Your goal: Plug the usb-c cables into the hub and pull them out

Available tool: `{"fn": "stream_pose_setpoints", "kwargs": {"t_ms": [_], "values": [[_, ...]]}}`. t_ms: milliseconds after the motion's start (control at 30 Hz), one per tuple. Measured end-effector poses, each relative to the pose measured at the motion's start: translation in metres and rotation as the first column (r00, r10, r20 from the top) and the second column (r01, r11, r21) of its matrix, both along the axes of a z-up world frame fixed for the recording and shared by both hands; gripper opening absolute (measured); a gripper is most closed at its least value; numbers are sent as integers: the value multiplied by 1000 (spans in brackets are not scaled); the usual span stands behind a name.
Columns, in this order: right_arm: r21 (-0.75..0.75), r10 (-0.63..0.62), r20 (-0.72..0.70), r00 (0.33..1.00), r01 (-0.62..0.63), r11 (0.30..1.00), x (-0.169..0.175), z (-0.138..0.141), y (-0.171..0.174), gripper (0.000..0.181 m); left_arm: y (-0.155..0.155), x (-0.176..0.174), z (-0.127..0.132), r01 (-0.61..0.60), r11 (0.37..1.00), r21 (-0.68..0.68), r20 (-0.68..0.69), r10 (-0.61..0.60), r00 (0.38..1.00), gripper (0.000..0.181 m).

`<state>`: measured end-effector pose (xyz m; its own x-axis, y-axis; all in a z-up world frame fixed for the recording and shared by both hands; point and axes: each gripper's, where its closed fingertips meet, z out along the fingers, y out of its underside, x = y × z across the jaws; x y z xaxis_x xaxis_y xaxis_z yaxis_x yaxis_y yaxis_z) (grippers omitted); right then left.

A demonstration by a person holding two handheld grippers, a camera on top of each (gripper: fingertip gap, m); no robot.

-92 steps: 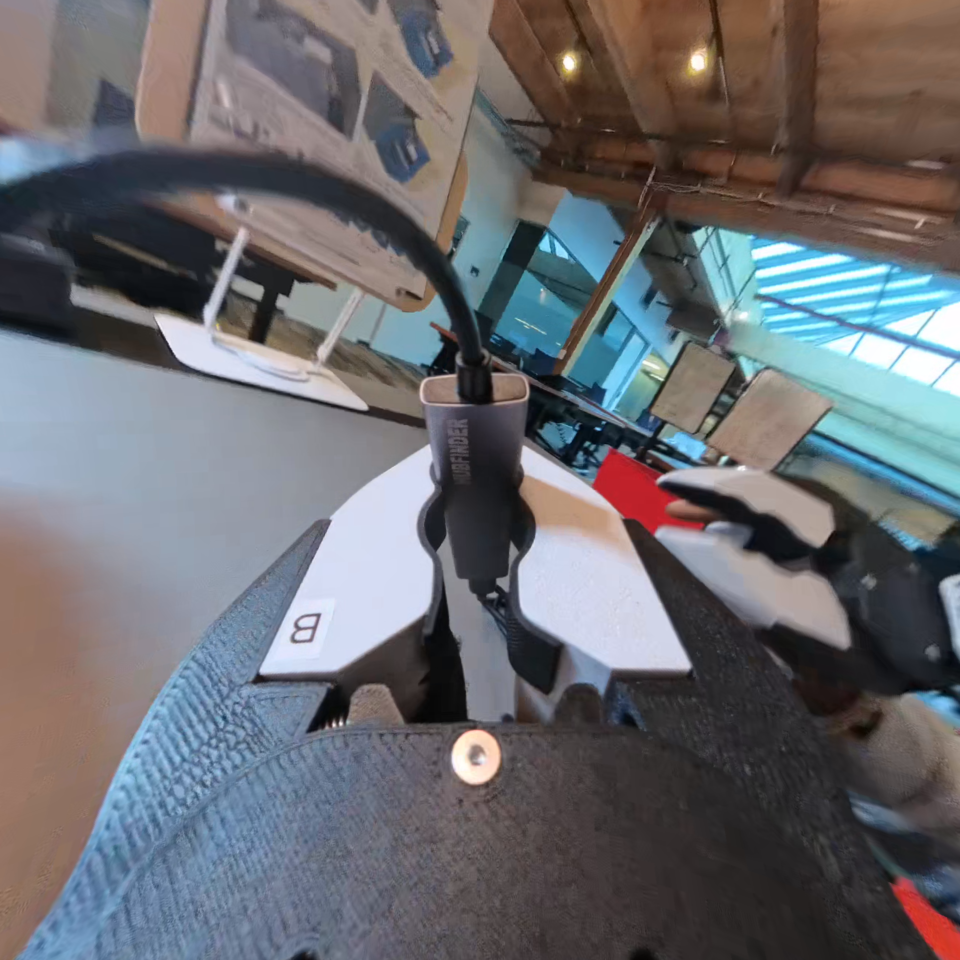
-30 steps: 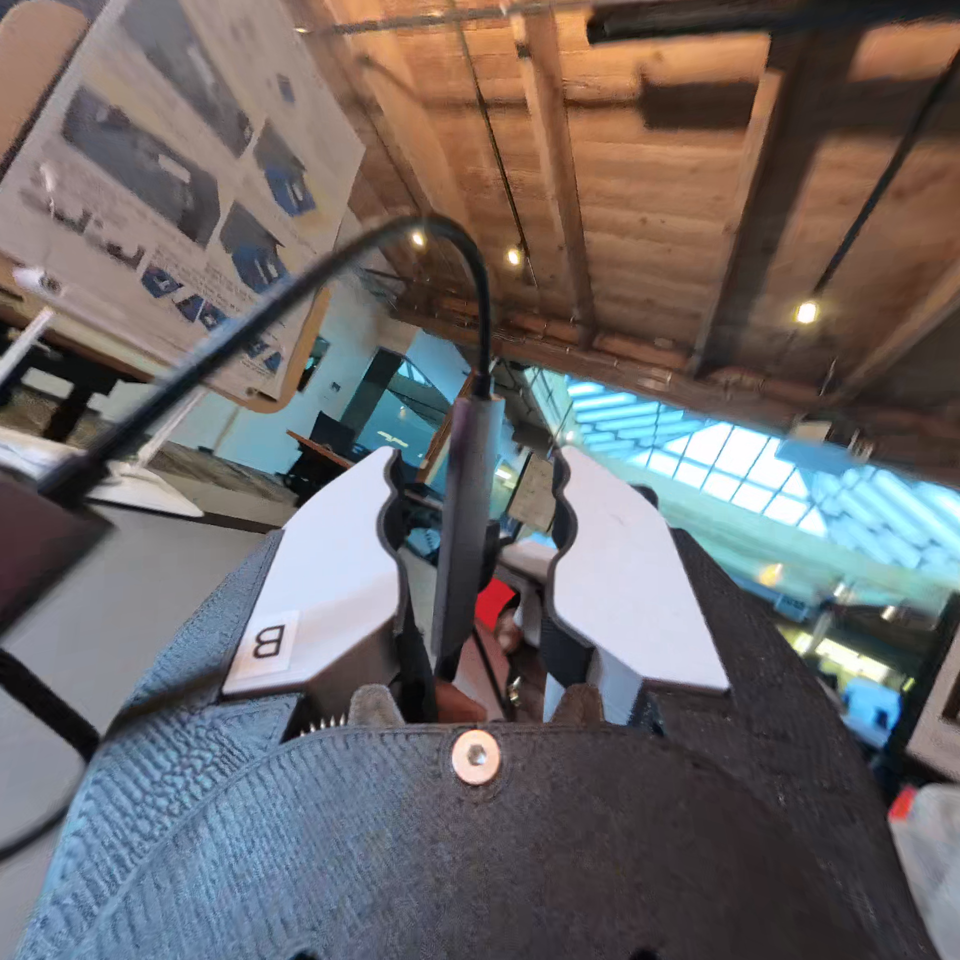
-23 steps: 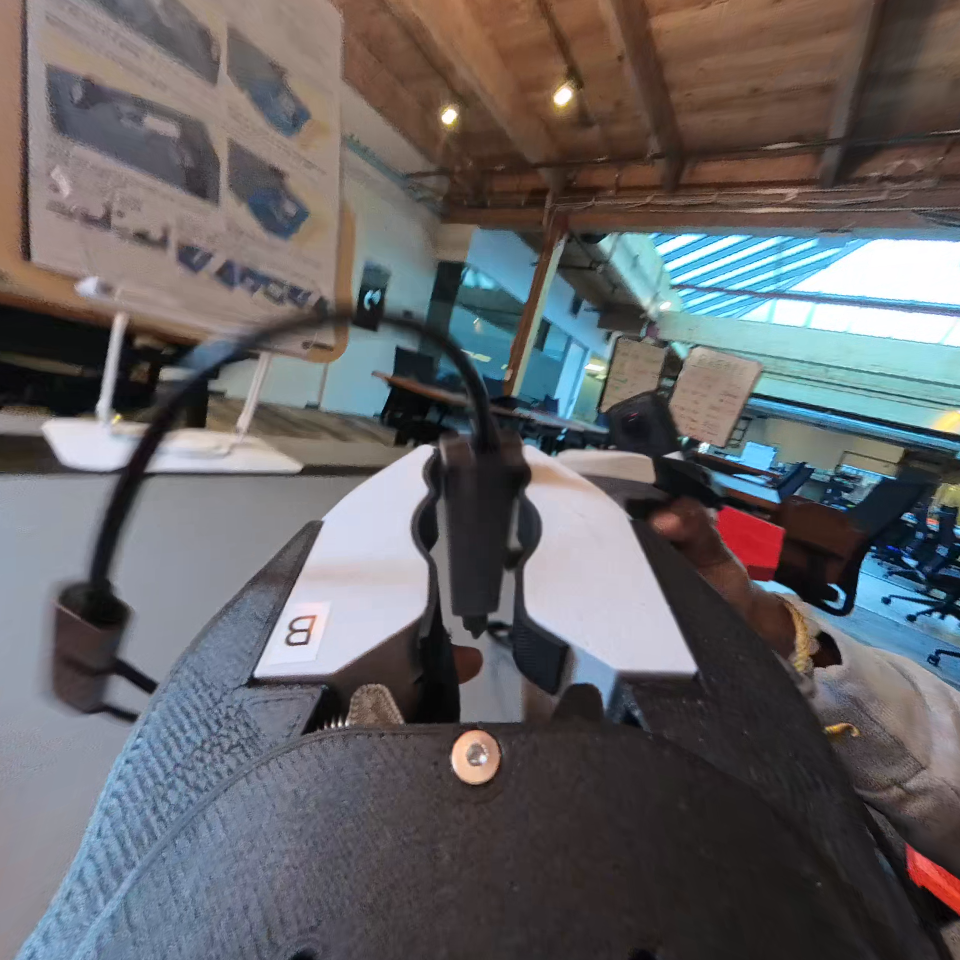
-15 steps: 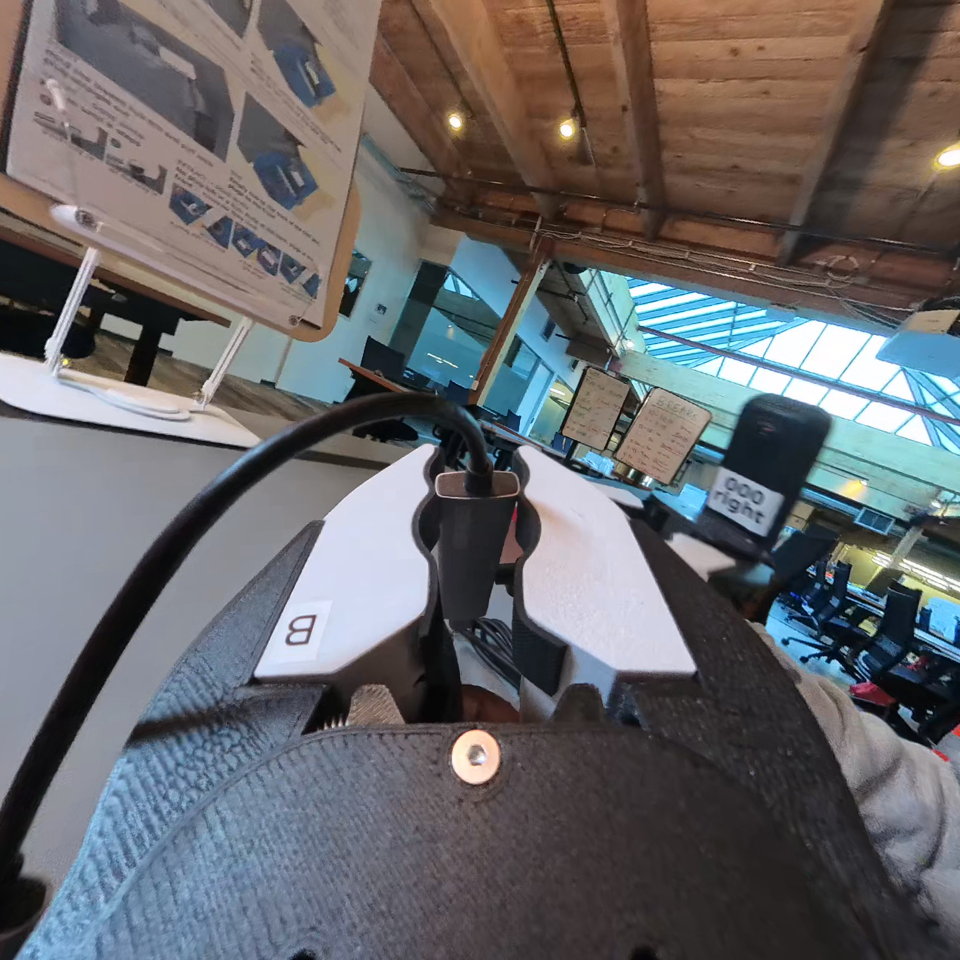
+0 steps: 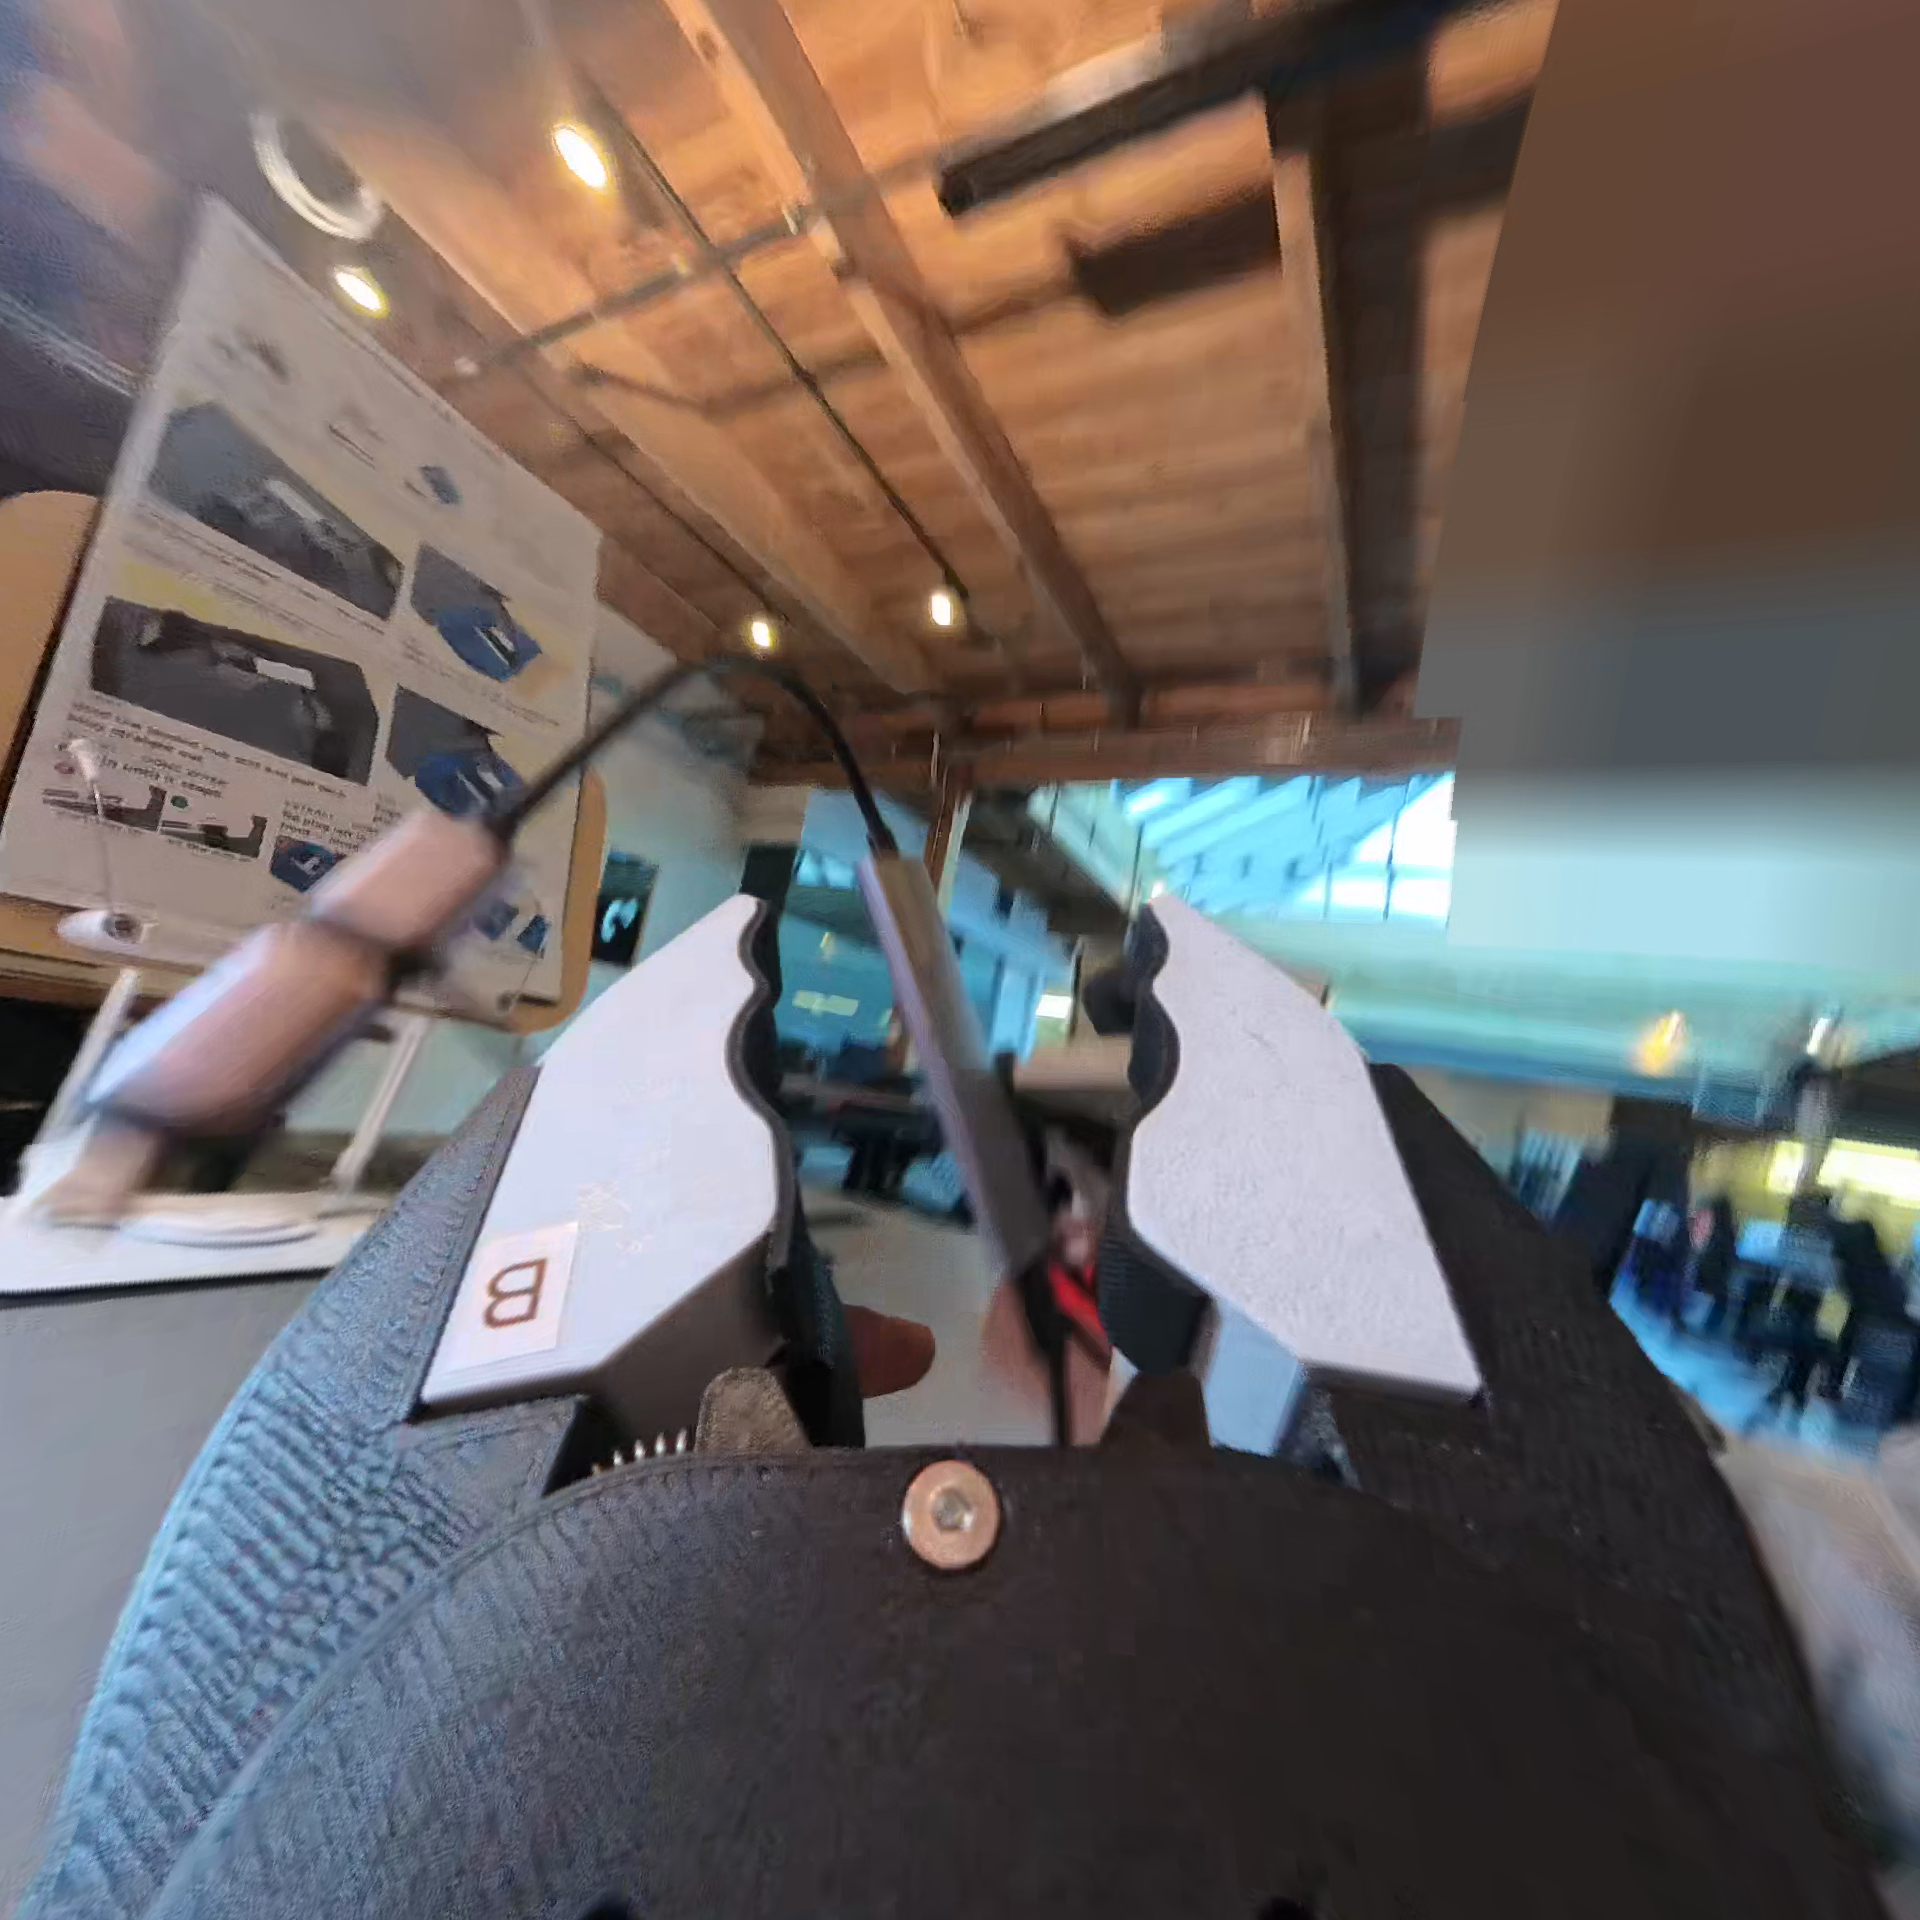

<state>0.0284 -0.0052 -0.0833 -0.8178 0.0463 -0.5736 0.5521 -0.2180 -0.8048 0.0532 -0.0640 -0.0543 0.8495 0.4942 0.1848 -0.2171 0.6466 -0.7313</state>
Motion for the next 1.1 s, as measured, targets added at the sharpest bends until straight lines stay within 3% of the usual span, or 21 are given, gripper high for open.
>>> {"fn": "stream_pose_setpoints", "kwargs": {"t_ms": [100, 167, 267, 333, 367, 500, 667, 767, 833, 1000, 1100], "values": [[-196, 160, 241, 957, -113, 974, -5, 6, 13, 9, 30, -2, -23, -49, 949, -313, -15, 47, 999, 65], [-214, 218, 269, 938, -163, 963, 3, -1, 10, 9, 42, -10, -35, 4, 932, -363, 85, 28, 996, 65], [-210, 258, 238, 936, -210, 955, 18, -7, 4, 9, 56, -20, -45, 227, 949, -217, 351, -141, 926, 52], [-213, 262, 226, 938, -215, 953, 21, -8, 4, 8, 62, -14, -37, 366, 928, -74, 376, -313, 872, 34], [-205, 254, 224, 941, -210, 956, 21, -10, 3, 8, 62, -15, -35, 381, 924, -27, 386, -342, 857, 29], [-203, 249, 231, 941, -204, 958, 21, -13, 2, 8, 73, -8, -36, 413, 911, -13, 387, -376, 842, 11], [-151, 113, 173, 978, -87, 985, 14, -18, 0, 7, 70, -13, -40, 359, 933, 13, 435, -328, 838, 9], [-22, 3, 24, 1000, -3, 1000, 16, -22, -1, 7, 67, -12, -45, 329, 942, -71, 453, -263, 852, 9], [55, -31, -47, 998, 33, 998, 19, -23, -2, 7, 66, -6, -47, 365, 927, -89, 464, -286, 838, 10], [10, -2, 34, 999, 2, 1000, 26, -28, -3, 6, 63, 5, -55, 369, 928, -48, 464, -306, 831, 9], [50, -105, -88, 991, 110, 993, 22, -29, -3, 7, 62, 3, -57, 360, 932, -44, 476, -298, 828, 9]]}}
